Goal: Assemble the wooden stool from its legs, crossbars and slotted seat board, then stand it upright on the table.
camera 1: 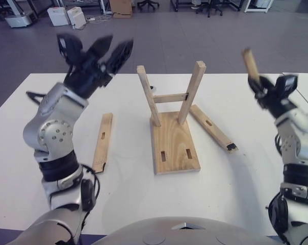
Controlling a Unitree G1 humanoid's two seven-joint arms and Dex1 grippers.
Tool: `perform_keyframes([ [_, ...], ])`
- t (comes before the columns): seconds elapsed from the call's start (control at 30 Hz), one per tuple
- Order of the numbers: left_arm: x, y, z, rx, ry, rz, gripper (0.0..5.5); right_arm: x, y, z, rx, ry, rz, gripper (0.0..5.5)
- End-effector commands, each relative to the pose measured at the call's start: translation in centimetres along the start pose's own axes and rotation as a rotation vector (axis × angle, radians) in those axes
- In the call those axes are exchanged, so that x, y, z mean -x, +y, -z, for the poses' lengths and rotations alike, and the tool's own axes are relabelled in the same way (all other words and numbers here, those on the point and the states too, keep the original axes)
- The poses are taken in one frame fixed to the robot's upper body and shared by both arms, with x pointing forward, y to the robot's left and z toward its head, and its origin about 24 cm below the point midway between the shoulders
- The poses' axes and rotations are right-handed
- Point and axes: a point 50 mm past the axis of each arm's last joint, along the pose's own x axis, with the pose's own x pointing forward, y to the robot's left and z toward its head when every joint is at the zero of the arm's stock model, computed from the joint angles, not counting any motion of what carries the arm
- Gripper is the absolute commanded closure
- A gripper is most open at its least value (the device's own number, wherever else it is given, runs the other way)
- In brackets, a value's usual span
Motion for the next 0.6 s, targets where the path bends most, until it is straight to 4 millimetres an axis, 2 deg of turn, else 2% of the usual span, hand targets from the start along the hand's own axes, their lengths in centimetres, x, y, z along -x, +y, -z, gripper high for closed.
perform_keyframes([
  [0.03, -3.3, -2.6, -1.2, 0.152, -0.039, 0.118, 1.34, -3.1, 6.0, -6.6, 0.193, -0.241, -0.263, 4.19],
  [0.1, -4.6, -3.2, -1.0, 0.233, -0.050, 0.129, 1.55, -4.0, 9.2, -8.4, 0.201, -0.346, -0.334, 4.19],
  [0.2, -5.6, -3.6, -0.1, 0.329, -0.062, 0.094, 2.12, -4.7, 11.1, -8.7, 0.197, -0.381, -0.365, 4.19],
  [0.4, -5.7, -3.8, 0.1, 0.359, -0.079, 0.067, 3.23, -4.8, 12.3, -7.5, 0.226, -0.353, -0.386, 4.19],
  [0.6, -5.7, -3.1, -0.1, 0.347, -0.113, 0.018, 4.31, -4.8, 12.6, -7.5, 0.218, -0.355, -0.377, 4.19],
])
